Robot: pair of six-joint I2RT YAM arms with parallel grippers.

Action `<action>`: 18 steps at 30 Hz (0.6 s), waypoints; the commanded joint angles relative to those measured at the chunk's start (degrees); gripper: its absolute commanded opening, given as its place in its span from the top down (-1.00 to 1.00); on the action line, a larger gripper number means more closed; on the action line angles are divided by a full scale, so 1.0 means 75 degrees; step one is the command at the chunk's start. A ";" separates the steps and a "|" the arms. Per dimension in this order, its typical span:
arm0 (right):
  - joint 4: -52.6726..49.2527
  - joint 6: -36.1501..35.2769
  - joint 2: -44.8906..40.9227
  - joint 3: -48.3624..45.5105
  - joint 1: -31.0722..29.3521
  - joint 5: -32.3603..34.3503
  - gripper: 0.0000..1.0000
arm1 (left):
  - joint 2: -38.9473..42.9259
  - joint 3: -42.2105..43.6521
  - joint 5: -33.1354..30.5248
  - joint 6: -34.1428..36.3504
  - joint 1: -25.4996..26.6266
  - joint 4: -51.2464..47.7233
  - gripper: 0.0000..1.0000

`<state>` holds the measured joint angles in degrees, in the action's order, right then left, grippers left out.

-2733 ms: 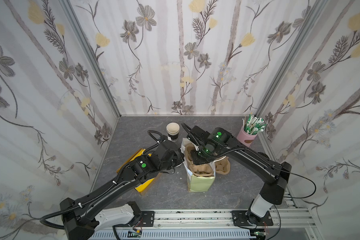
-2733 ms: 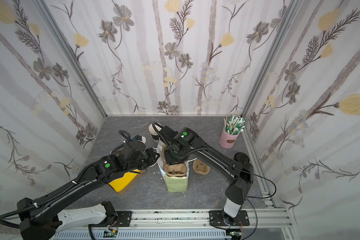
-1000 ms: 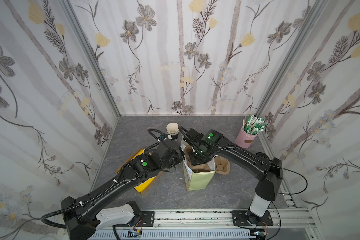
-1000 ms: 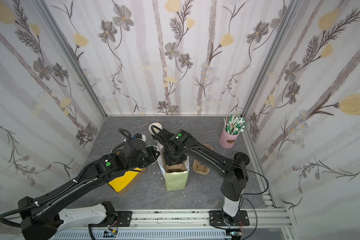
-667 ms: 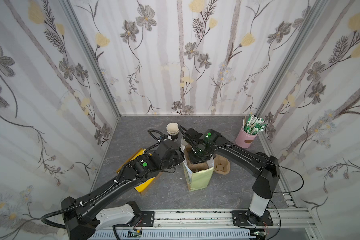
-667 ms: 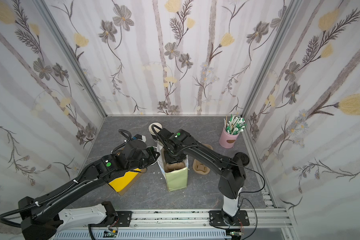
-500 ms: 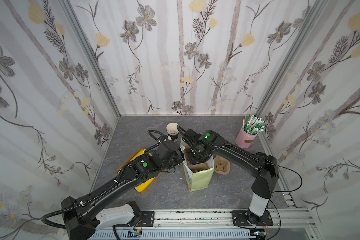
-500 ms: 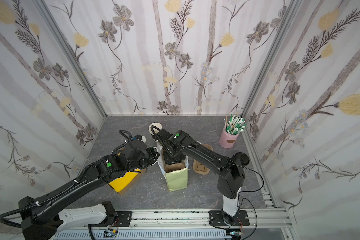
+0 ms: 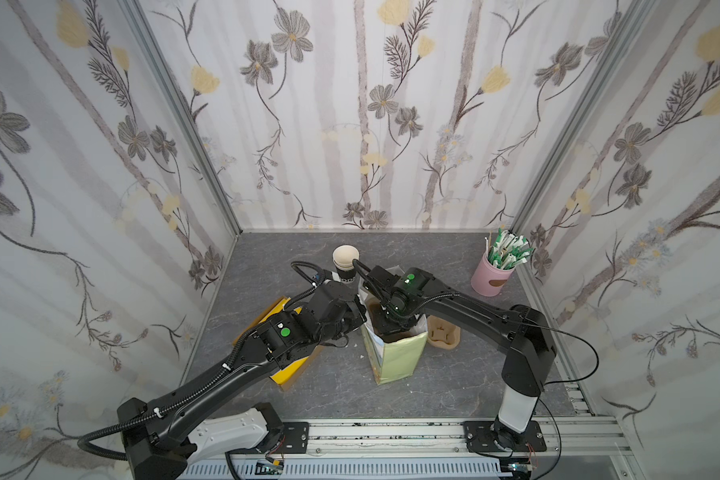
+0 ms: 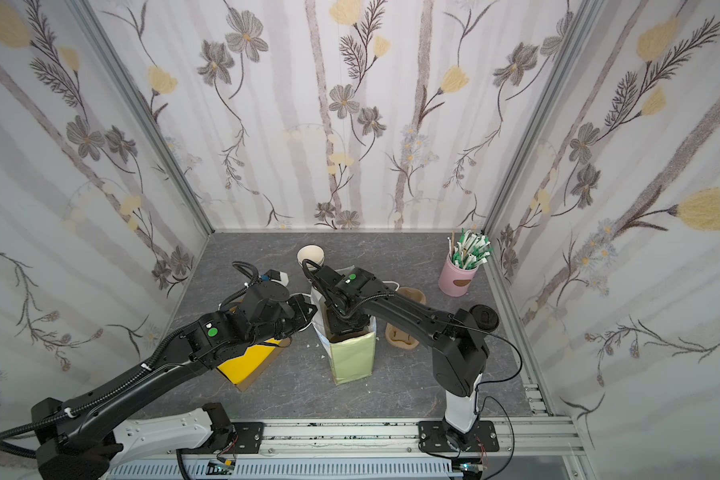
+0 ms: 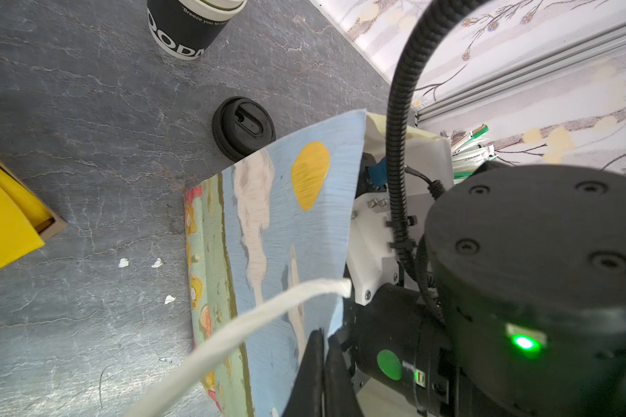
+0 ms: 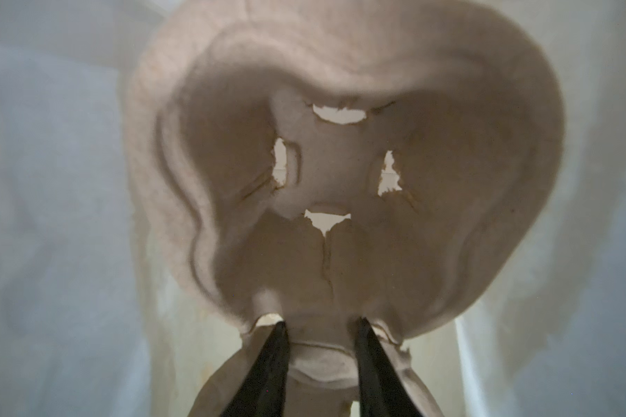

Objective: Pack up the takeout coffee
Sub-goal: 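Push the tan carrier down into the bag with the right gripper while left holds bag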

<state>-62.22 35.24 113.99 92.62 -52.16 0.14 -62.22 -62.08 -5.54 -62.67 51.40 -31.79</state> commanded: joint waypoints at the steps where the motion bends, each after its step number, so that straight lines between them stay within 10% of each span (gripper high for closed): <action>1: 0.0384 0.0041 0.0035 -0.0123 -0.0010 -0.0136 0.37 | 0.0046 0.0062 -0.0125 -0.0093 -0.0001 0.0140 1.00; 18: 0.0729 0.0038 0.0246 -0.0503 -0.0029 -0.0212 0.37 | 0.0150 0.0262 -0.0046 -0.0197 -0.0010 0.0127 1.00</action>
<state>-58.28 35.33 115.24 89.21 -52.27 -1.37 -61.47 -60.42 -5.56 -63.26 51.42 -30.72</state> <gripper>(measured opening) 0.317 0.051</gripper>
